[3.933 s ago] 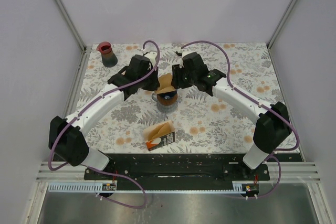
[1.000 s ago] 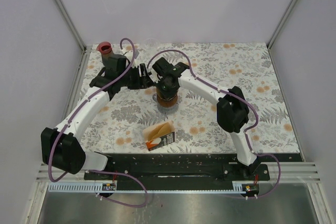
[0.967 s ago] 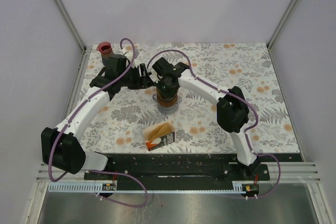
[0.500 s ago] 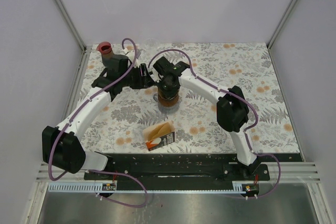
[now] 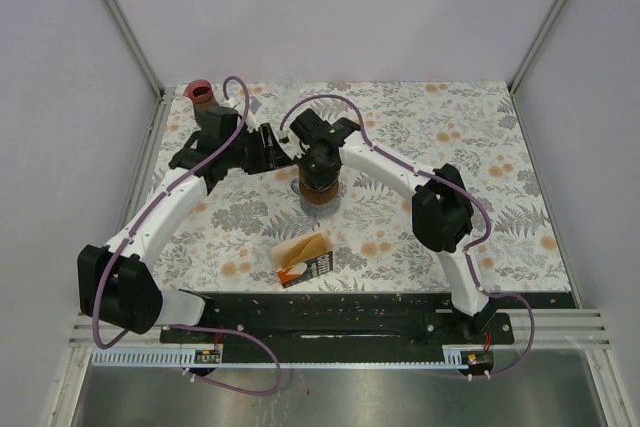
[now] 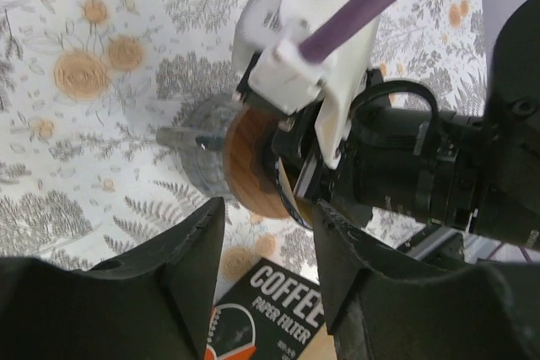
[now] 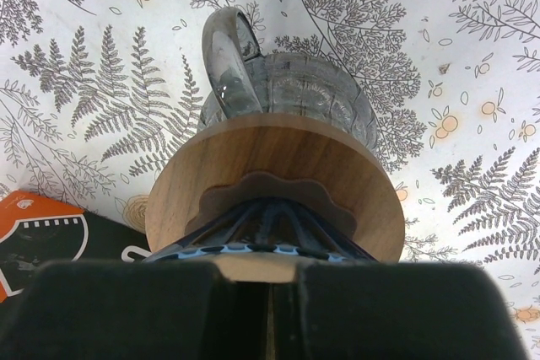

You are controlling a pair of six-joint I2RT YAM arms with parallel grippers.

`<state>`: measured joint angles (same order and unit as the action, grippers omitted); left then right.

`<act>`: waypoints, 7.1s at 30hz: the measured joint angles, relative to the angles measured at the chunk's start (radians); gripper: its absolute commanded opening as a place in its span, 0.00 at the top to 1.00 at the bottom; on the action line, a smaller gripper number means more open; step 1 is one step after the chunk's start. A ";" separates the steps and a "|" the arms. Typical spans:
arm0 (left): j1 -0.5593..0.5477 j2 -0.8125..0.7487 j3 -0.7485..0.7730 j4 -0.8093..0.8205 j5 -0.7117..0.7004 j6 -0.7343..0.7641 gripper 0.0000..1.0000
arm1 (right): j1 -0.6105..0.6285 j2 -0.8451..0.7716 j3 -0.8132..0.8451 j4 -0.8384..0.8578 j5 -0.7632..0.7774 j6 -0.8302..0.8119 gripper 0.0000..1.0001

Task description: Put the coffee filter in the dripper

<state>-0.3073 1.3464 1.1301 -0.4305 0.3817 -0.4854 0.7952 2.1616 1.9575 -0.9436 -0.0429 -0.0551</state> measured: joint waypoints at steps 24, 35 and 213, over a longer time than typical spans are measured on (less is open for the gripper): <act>-0.063 0.019 -0.109 0.003 0.081 -0.071 0.51 | 0.002 0.009 0.014 0.016 -0.003 0.024 1.00; -0.053 0.023 -0.109 0.028 0.080 -0.085 0.53 | 0.002 0.009 0.014 0.026 -0.003 0.023 1.00; 0.301 0.906 1.128 -0.334 -0.554 0.893 0.21 | -0.726 -0.278 -0.325 0.196 -0.073 0.001 0.59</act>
<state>-0.0059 2.2520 2.2581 -0.7643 -0.1726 0.4080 0.0689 1.8835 1.6321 -0.7475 -0.1158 -0.0540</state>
